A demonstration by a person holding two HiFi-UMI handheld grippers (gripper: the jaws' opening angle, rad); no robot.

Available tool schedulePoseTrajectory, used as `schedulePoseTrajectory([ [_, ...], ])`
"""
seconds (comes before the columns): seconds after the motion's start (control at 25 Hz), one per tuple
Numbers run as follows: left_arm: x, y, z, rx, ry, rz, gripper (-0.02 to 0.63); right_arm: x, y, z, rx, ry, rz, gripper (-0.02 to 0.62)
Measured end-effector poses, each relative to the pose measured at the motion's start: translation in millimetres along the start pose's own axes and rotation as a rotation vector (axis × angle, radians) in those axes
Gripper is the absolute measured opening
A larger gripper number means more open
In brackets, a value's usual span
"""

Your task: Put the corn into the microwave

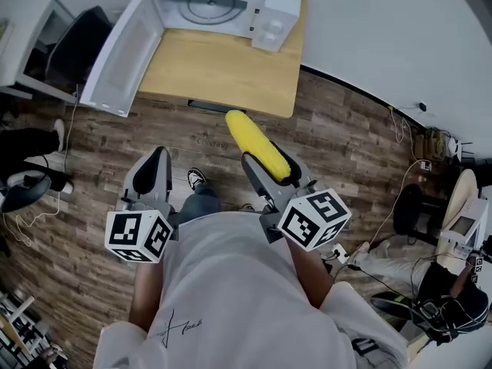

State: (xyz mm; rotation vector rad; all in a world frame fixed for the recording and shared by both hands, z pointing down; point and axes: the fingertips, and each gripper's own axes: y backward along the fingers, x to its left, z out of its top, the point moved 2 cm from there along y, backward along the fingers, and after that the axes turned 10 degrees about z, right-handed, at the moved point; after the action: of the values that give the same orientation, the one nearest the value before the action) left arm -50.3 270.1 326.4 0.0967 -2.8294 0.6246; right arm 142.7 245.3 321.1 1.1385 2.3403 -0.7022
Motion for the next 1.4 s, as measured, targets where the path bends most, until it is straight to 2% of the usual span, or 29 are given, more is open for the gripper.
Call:
schedulePoseTrajectory([
  [0.48, 69, -23, 44, -0.029, -0.024, -0.061, -0.003, 40, -95, 24, -0.029, 0.085, -0.005, 0.262],
  [0.76, 99, -28, 57, -0.043, -0.041, -0.083, -0.003, 50, -128, 27, -0.043, 0.109, -0.016, 0.262],
  [1.16, 116, -34, 53, -0.018, -0.020, -0.084, -0.003, 43, -144, 28, -0.031, 0.116, -0.050, 0.262],
  [1.4, 117, -56, 60, -0.006, -0.023, -0.097, -0.005, 31, -159, 40, -0.042, 0.109, -0.055, 0.262],
])
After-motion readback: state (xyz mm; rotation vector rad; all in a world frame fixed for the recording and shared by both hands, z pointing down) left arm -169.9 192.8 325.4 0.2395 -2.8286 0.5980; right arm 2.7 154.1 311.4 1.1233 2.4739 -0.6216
